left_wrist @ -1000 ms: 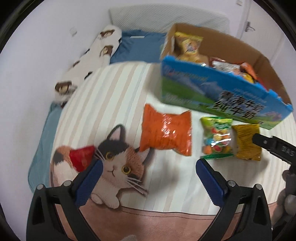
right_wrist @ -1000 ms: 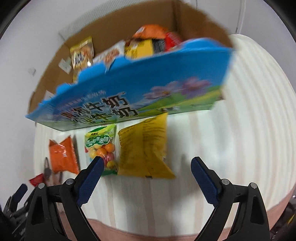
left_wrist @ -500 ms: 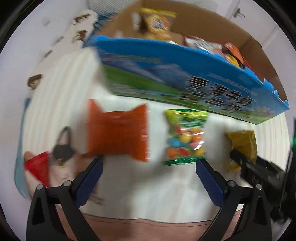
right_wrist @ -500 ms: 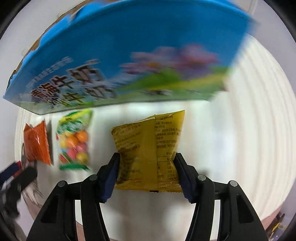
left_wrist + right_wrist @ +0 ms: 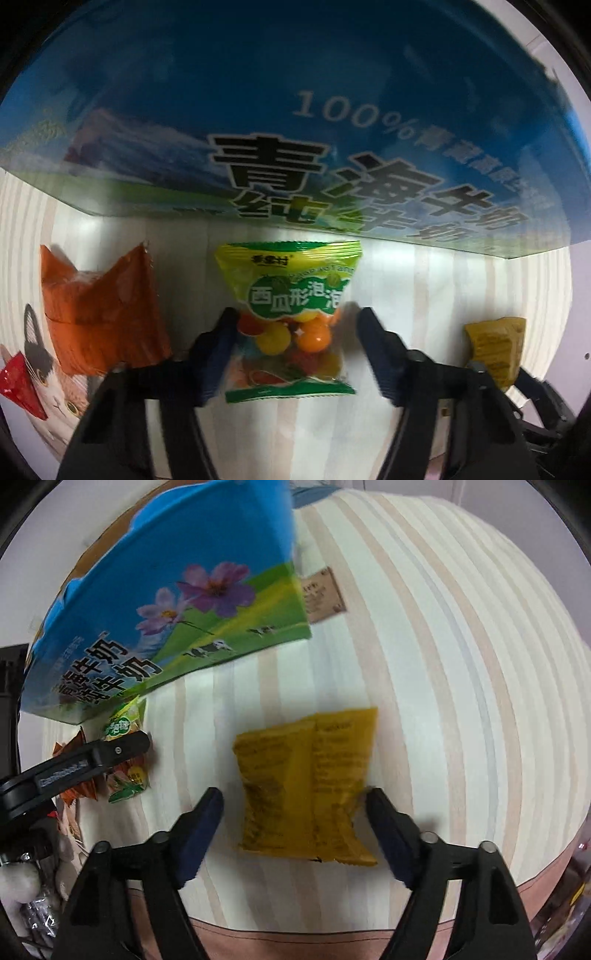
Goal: Organize snacks
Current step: 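Grasp the green watermelon gum packet with left gripper while right grasps yellow bag, then carry gum packet and yellow bag into the box and release both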
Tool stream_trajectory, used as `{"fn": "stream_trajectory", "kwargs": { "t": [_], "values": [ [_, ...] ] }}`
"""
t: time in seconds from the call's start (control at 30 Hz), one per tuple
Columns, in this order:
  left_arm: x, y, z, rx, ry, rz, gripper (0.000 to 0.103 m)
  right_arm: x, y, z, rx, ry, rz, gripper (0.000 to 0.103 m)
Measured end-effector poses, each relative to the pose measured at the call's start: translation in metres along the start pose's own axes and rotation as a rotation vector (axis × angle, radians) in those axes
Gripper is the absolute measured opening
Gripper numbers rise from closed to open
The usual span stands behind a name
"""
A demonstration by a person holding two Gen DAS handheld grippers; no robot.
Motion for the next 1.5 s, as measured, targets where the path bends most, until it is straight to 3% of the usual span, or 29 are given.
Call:
{"fn": "stream_trajectory", "kwargs": {
  "t": [0.03,0.2,0.23,0.27,0.3,0.5,0.7,0.83,0.9,1.13,1.23,1.27,1.5],
  "values": [
    [0.001,0.001,0.0,0.001,-0.001,-0.006,0.051,0.004,-0.001,-0.001,0.003,0.012,0.011,0.083],
    [0.011,0.017,0.0,0.014,-0.012,-0.014,0.051,0.025,-0.008,-0.01,0.012,0.065,0.051,0.082],
    [0.015,0.024,0.002,0.018,-0.025,-0.017,0.051,0.034,-0.016,-0.011,0.0,0.082,0.073,0.079],
    [0.018,0.032,0.003,0.021,-0.034,-0.021,0.051,0.035,-0.015,-0.012,-0.005,0.106,0.095,0.07],
    [0.02,0.041,0.004,0.025,-0.037,-0.025,0.051,0.038,-0.011,-0.013,-0.007,0.117,0.114,0.069],
    [0.042,0.103,0.004,0.077,-0.073,-0.022,0.051,0.055,0.034,-0.018,0.038,0.099,0.184,0.066],
    [0.055,0.138,-0.001,0.104,-0.086,-0.026,0.051,0.054,0.088,-0.021,0.126,0.013,0.121,0.066],
    [0.043,0.13,-0.013,0.115,-0.107,-0.06,0.052,0.057,0.103,-0.03,0.158,0.012,0.104,0.071],
    [0.043,0.123,-0.017,0.13,-0.109,-0.065,0.053,0.06,0.107,-0.032,0.178,0.012,0.108,0.08],
    [0.022,0.117,-0.02,0.132,-0.114,-0.077,0.053,0.082,0.11,-0.061,0.178,0.065,0.15,0.081],
    [0.016,0.135,-0.02,0.117,-0.113,-0.077,0.053,0.085,0.12,-0.064,0.139,0.091,0.144,0.076],
    [0.015,0.137,-0.019,0.114,-0.115,-0.08,0.053,0.087,0.121,-0.064,0.124,0.105,0.149,0.069],
    [0.017,0.146,-0.008,0.098,-0.096,-0.075,0.049,0.093,0.134,-0.045,0.069,0.077,0.128,0.061]
  ]
}}
Point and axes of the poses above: each gripper's, at about its wrist camera, not at the fingertips, and z roughly against the way its jaws point, x to its left, y to its underside, the point moved 5 cm from there along -z, roughly the way its jaws point, and after that the axes turned 1 degree about -y, right-handed, at the moved point
